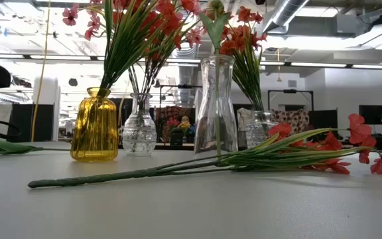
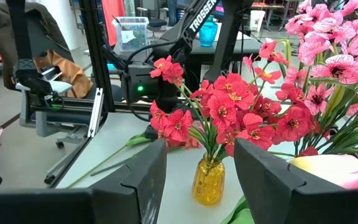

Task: Sort flowers into vase by color
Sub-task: Put the orange flowers into the top right transparent vase

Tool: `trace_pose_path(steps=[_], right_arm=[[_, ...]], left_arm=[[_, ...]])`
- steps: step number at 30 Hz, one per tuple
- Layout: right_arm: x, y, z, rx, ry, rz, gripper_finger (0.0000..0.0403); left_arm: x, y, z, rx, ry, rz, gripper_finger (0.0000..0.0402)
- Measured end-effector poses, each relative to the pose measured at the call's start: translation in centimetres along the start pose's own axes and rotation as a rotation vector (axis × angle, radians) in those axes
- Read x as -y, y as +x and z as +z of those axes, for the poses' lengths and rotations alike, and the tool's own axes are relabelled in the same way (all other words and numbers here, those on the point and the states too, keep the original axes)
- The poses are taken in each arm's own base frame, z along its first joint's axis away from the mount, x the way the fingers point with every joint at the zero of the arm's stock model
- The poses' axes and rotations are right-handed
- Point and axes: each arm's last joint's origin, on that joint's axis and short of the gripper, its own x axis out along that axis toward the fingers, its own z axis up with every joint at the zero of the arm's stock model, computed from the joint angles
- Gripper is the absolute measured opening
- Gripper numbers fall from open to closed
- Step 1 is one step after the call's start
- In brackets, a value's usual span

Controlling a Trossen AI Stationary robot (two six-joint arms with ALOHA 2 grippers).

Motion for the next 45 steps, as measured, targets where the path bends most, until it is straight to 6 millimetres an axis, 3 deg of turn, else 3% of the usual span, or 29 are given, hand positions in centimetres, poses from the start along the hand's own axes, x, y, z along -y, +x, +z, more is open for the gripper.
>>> trace_pose_path(steps=[7, 19, 30, 45], right_arm=[[0.0, 0.0, 0.0, 0.0, 0.0, 0.0, 0.0214], [0.0, 0.0, 0.0, 0.001, 0.0, 0.0, 0.0214], [0.0, 0.0, 0.1, 0.014, 0.001, -0.001, 0.0214], [0.0, 0.0, 0.2, 0.016, 0.002, -0.001, 0.0214]], left_arm=[[0.0, 0.3, 0.1, 0.029, 0.017, 0.001, 0.0165], [0.2, 0.3, 0.3, 0.118, 0.073, -0.084, 0.0013], [1.1, -0.8, 0.0, 0.186, 0.126, -0.209, 0.0011], [0.9, -7.7, 1.6, 0.338, 0.293, -0.42, 0.0011]])
